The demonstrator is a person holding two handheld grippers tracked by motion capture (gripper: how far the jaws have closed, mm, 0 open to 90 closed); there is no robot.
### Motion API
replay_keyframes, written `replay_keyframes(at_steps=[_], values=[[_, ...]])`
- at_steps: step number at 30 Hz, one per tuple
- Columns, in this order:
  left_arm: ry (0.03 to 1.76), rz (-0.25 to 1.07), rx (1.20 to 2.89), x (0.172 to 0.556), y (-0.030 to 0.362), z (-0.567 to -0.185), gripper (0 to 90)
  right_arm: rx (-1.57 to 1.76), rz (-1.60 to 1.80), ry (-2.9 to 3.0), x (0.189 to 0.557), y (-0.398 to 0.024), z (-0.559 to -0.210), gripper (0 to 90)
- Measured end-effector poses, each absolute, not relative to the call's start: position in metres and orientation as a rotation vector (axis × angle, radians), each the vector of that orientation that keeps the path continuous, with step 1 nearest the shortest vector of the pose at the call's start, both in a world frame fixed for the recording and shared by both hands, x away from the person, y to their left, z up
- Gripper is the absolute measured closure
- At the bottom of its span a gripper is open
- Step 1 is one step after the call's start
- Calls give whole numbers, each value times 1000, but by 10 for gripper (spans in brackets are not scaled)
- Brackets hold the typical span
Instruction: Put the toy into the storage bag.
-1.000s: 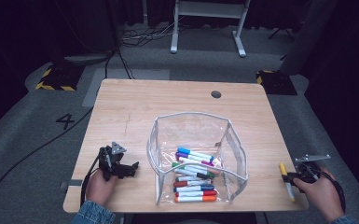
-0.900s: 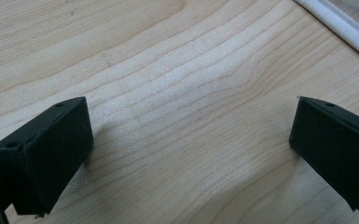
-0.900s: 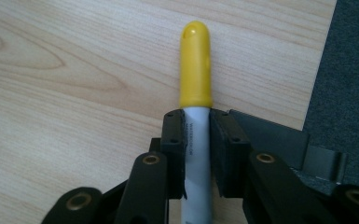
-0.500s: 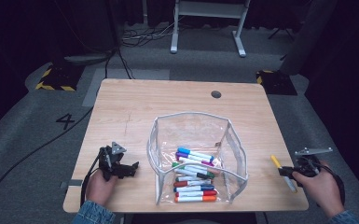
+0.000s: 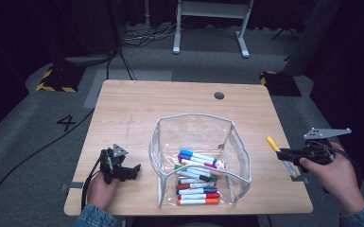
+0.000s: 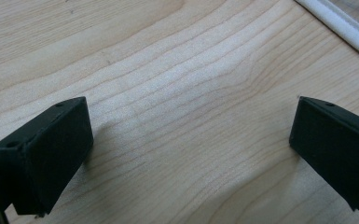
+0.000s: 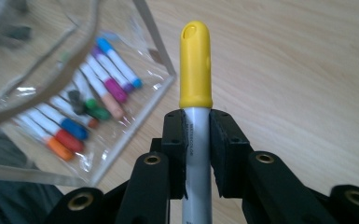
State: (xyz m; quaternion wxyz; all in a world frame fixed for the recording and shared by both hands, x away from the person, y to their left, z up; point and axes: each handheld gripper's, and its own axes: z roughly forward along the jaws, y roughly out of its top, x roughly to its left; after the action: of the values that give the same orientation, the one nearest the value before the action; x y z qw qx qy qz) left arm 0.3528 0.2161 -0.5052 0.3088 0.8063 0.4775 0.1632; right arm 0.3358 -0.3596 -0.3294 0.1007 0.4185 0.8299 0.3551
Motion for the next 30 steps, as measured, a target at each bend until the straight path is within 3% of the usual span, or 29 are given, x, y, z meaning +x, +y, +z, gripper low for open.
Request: replay_keyframes(at_steps=[13,30], values=[[1261,432,2132,353,216,-505,0,945,1134,2578,342,-302,-266,771],[1264,438,2130,354,216,-505,0,717,1140,2750,357,-226,-242,771]])
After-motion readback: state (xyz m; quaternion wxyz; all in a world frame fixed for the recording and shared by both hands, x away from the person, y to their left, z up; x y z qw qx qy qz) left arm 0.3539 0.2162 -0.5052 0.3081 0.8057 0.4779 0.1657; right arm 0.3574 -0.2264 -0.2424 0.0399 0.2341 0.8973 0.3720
